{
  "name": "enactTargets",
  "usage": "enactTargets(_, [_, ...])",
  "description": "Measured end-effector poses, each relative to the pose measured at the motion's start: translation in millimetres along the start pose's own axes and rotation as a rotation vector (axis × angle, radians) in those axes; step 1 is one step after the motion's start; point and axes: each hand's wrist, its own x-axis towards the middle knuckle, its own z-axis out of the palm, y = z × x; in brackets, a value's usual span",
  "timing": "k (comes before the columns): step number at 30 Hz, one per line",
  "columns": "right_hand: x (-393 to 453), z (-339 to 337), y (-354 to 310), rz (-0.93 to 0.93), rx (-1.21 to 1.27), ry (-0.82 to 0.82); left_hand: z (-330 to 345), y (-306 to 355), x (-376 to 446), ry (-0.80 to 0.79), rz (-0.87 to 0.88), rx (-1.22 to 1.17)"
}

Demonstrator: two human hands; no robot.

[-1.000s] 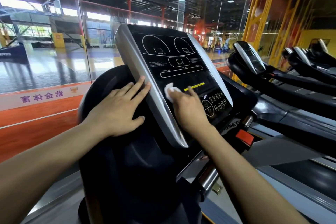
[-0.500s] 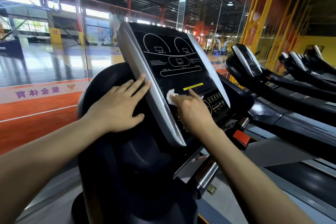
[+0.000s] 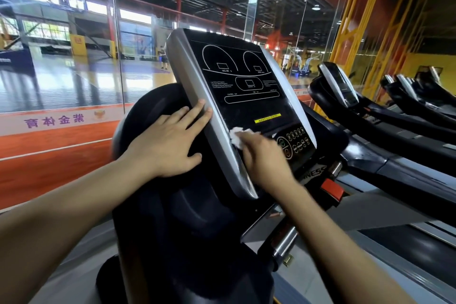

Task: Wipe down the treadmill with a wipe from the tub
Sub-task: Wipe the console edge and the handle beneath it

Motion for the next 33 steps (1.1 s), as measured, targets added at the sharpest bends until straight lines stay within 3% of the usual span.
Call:
enactTargets(2, [-31.7, 18.3, -8.1, 0.006, 0.293, 0.022, -0.4, -0.2, -1.3, -0.001, -0.002, -0.002])
enactTargets(4, [-51.5, 27.6, 2.5, 0.06, 0.407, 0.032, -0.2, 0.0, -1.3, -0.001, 0.001, 0.005])
enactTargets(6, [-56.2, 26.7, 26.7, 0.108, 0.313, 0.02, -0.2, -0.6, -0.8, -0.001, 0.001, 0.006])
enactTargets(10, [-41.6, 20.9, 67.4, 0.48, 0.189, 0.001, -0.4, 0.0, -0.6, -0.008, 0.003, 0.006])
enactTargets(11, [-41.9, 20.7, 59.8, 0.462, 0.224, -0.001, -0.6, 0.2, -0.5, -0.008, 0.002, 0.008])
enactTargets(13, [-52.2, 20.1, 27.7, 0.239, 0.326, 0.006, -1.0, 0.6, -0.8, -0.011, 0.003, 0.009])
enactTargets(16, [-77.7, 19.2, 4.4, 0.021, 0.348, -0.093, -3.1, 0.2, -0.4, -0.021, -0.002, -0.003])
enactTargets(18, [-84.6, 21.0, 31.7, 0.067, 0.276, -0.061, -4.3, 0.6, -0.4, -0.034, -0.005, -0.013])
enactTargets(20, [-88.1, 15.6, 59.3, 0.327, 0.22, -0.025, -4.8, 0.2, 0.1, -0.031, -0.003, -0.006])
enactTargets(22, [-91.2, 8.6, 57.6, 0.471, 0.221, -0.032, -6.0, 0.6, -0.9, -0.039, -0.007, -0.017])
enactTargets(27, [-118.7, 8.8, -6.0, 0.123, 0.377, -0.138, -9.3, 3.5, -3.1, -0.04, -0.005, -0.037])
enactTargets(33, [-110.6, 11.9, -8.7, 0.009, 0.236, -0.225, -13.0, 9.5, -5.5, -0.043, -0.028, -0.038])
